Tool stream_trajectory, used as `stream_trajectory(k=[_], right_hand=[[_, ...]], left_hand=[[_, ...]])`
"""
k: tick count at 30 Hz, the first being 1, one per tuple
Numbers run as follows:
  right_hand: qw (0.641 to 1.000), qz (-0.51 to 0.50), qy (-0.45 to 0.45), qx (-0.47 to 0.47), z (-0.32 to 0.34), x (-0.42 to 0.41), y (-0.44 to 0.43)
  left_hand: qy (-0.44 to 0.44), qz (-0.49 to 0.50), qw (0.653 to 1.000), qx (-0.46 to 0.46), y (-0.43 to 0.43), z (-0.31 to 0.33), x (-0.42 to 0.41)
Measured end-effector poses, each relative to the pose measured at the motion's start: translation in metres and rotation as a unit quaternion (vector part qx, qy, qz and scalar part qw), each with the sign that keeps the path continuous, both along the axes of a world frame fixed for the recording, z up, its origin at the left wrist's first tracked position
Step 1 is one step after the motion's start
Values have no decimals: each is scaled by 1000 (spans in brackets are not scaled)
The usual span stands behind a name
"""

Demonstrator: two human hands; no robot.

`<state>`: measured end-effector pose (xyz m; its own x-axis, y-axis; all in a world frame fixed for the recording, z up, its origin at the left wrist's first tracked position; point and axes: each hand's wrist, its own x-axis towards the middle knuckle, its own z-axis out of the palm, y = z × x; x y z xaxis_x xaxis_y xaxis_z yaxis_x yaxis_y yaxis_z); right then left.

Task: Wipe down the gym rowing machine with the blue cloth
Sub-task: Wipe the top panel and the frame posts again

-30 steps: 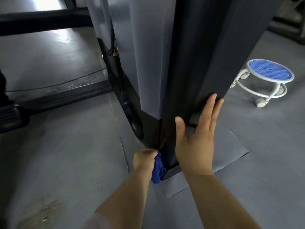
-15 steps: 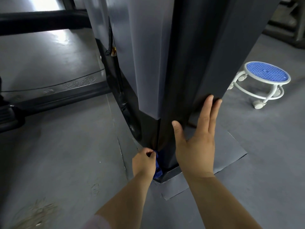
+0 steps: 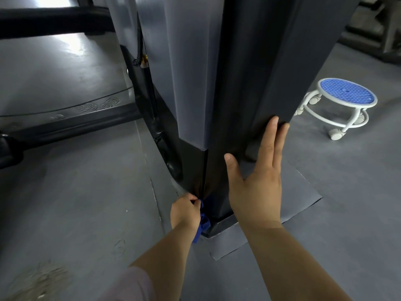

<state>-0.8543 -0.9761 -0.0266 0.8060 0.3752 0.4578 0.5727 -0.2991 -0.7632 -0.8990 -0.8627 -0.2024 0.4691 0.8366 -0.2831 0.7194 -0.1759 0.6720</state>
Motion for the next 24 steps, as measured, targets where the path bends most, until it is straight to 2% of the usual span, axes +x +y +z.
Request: stream_trajectory(k=[6,9,11,14,16,19,21,24], right_hand=[[998,7,35,-57,-11,-6,-11],[989,-9,113,-94,-17,-21,-20],[983,-19,161,-89,-7,-37,-29],[965,20,229,-124,40,-66,-34],[954,62,258,-143,95,-83,-27],[942,173,225,-180,193,-100,1],[912,248,258,-202,265,-110,23],[851,333,356,-195,366,-129,54]], left_hand=[[-32,24,999,-12,-5,2,-6],[-16,11,1000,20,-10,29,-25],[-24,21,999,24,-14,70,-45],[-108,61,992,-3,-26,169,-86],[-161,36,986,13,-32,255,-114],[-173,6,984,39,-20,386,-153],[-229,38,973,-5,-3,464,-175],[-322,59,944,-42,25,585,-201]])
